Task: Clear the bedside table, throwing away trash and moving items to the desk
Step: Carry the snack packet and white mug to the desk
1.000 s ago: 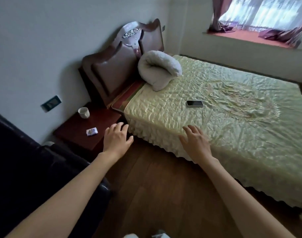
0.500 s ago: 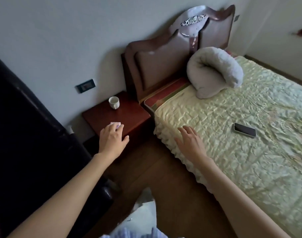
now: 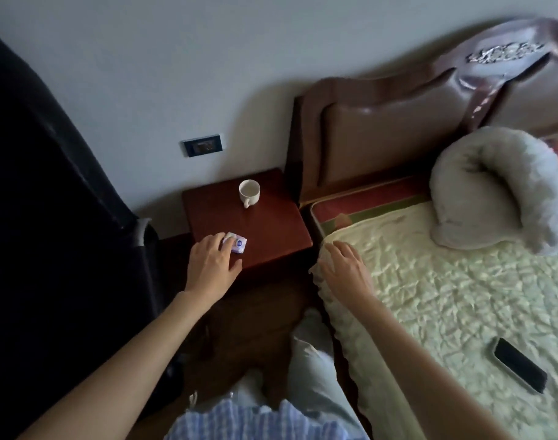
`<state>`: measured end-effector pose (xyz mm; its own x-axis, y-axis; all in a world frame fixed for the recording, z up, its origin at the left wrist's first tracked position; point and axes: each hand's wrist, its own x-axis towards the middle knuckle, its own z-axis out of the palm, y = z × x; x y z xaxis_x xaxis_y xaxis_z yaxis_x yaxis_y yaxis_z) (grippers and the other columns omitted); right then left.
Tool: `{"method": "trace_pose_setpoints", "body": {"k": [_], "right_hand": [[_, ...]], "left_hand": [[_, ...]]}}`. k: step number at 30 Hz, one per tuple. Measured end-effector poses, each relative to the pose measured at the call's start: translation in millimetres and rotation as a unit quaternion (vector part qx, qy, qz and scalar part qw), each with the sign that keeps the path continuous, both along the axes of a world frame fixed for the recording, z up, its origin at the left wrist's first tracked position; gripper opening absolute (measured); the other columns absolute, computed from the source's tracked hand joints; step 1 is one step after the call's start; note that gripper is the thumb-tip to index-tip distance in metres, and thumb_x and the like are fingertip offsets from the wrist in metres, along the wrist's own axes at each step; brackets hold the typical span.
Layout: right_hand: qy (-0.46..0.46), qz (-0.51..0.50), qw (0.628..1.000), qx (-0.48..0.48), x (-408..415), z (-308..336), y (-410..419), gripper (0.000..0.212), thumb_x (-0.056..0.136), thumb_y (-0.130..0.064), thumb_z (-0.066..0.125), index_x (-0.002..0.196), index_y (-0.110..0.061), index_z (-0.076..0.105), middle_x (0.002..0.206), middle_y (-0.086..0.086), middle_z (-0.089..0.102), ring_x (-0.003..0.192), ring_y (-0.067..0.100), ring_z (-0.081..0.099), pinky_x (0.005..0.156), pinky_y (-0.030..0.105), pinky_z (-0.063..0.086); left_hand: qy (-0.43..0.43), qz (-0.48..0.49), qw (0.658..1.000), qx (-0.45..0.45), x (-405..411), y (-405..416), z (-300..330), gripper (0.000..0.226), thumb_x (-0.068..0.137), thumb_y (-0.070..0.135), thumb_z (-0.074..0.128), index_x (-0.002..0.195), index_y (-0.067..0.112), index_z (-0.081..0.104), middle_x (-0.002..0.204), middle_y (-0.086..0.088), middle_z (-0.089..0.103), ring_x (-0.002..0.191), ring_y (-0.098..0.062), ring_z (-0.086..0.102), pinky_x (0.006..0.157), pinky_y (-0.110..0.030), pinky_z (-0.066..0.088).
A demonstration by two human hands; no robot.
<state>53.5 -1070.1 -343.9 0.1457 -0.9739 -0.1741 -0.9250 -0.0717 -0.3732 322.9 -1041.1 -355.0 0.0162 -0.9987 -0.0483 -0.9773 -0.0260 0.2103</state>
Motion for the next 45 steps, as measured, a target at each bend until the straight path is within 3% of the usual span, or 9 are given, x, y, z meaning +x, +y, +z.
{"method": "trace_pose_setpoints", "body": {"k": [11,21,29,38,45], "right_hand": [[0.008,0.183,0.983,0.032,-1.7,-40.8,-169.1,0.045,0.095,-0.033,0.049,0.135,-0.011,0.048,0.143,0.010,0.045,0.138,0.028,0.032,0.112,0.041,0.027],[-0.007,0.257,0.965,0.056,42.3,-126.0,-223.8,0.042,0.093,-0.026,0.053,0.131,-0.008,0.053,0.139,0.012,0.050,0.135,0.029,0.036,0.111,0.044,0.031],[-0.027,0.233,0.971,0.049,80.7,-215.3,-233.0,0.039,0.092,-0.019,0.056,0.128,-0.005,0.055,0.136,0.014,0.053,0.131,0.032,0.042,0.109,0.046,0.034],[-0.069,0.197,0.976,0.066,126.6,-291.8,-227.0,0.041,0.093,-0.018,0.054,0.132,-0.005,0.050,0.138,0.013,0.050,0.132,0.029,0.042,0.109,0.043,0.035],[-0.110,0.140,0.984,0.033,150.3,-311.3,-232.0,0.038,0.092,-0.016,0.055,0.129,-0.005,0.053,0.132,0.012,0.055,0.124,0.028,0.049,0.102,0.044,0.042]], "left_hand": [[0.003,0.212,0.975,0.059,-29.6,-83.8,-40.5,0.054,0.088,0.037,0.058,0.133,0.010,0.048,0.139,-0.014,0.049,0.128,-0.029,0.045,0.105,-0.045,0.040],[0.036,0.323,0.937,0.128,-18.4,-111.1,-131.7,0.056,0.091,0.040,0.052,0.138,0.011,0.042,0.144,-0.013,0.044,0.134,-0.029,0.039,0.109,-0.045,0.036],[0.079,0.335,0.930,0.130,11.7,-142.0,-242.5,0.060,0.086,0.036,0.062,0.135,0.008,0.044,0.137,-0.015,0.050,0.128,-0.032,0.045,0.103,-0.044,0.039],[0.104,0.321,0.925,0.175,29.4,-153.2,-324.3,0.083,0.084,0.046,0.063,0.148,0.014,0.021,0.152,-0.010,0.033,0.142,-0.030,0.027,0.114,-0.044,0.026],[0.154,0.303,0.934,0.113,21.7,-158.4,-335.0,0.078,0.074,0.030,0.078,0.140,0.012,0.039,0.132,-0.012,0.052,0.122,-0.028,0.048,0.097,-0.038,0.043]]}}
